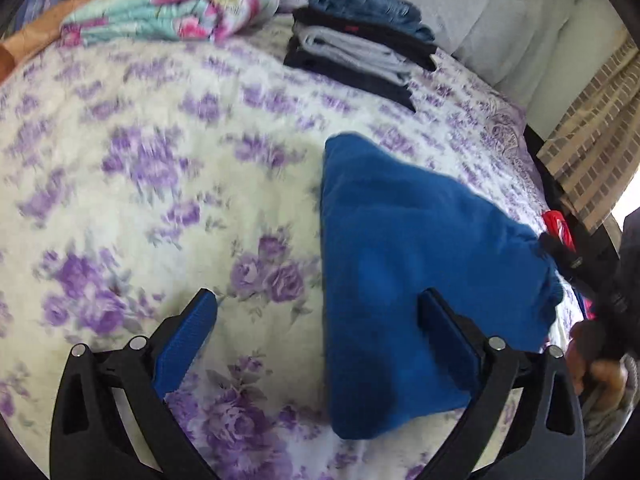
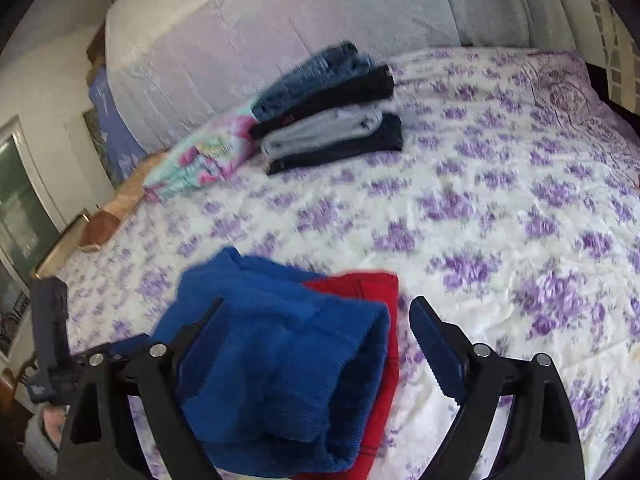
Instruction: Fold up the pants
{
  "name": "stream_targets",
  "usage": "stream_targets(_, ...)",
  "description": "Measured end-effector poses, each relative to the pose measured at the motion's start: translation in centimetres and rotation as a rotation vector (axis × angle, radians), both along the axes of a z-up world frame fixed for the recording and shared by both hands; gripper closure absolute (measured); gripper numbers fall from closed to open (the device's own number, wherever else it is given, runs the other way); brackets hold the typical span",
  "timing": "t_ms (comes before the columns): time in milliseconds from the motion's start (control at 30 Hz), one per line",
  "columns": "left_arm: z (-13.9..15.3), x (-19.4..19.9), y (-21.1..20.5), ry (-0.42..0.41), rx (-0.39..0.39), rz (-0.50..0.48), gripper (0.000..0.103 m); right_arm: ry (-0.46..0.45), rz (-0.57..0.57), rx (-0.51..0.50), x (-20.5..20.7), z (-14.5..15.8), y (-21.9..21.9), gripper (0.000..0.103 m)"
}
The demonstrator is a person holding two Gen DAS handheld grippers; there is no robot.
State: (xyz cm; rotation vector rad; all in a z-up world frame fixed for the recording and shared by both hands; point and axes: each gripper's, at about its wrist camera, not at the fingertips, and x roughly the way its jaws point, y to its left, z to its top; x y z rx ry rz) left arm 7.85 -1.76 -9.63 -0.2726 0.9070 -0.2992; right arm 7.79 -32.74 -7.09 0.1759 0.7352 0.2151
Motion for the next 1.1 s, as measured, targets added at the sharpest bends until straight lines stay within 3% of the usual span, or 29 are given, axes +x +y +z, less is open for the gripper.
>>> stream_targets(100,-0.1,0.2,-0.1,-0.019,0.019,-0.011,0.004,0.056,-0.003,0.11,0.6,-2.2,-1.5,0.004)
stream_targets(300,0.6,-0.1,-0.1,-0.03,-0.036,-0.041,0.005,-0.018,0.03,0.271,-0.8,0.7,-3.6,0.004)
stream_targets(567,0.1,0.7,-2.4,-0.011,-0.053,-0.134,0.005,0.098,0.019,0.404,-0.5,-2.3,-5.4,0.004)
stream_targets(767,-0.8,2.3,-2.6,0.014,-0.133,-0.17,0.005,0.103,0.08,0.474,0.1,-2.8,-4.6,0.003)
stream_targets(1100,-1.1,2.6,-2.8,0.006,-0.178,-0.27,0.005,0.131,0.252,0.411,0.7,-3.1,-4.2,0.004)
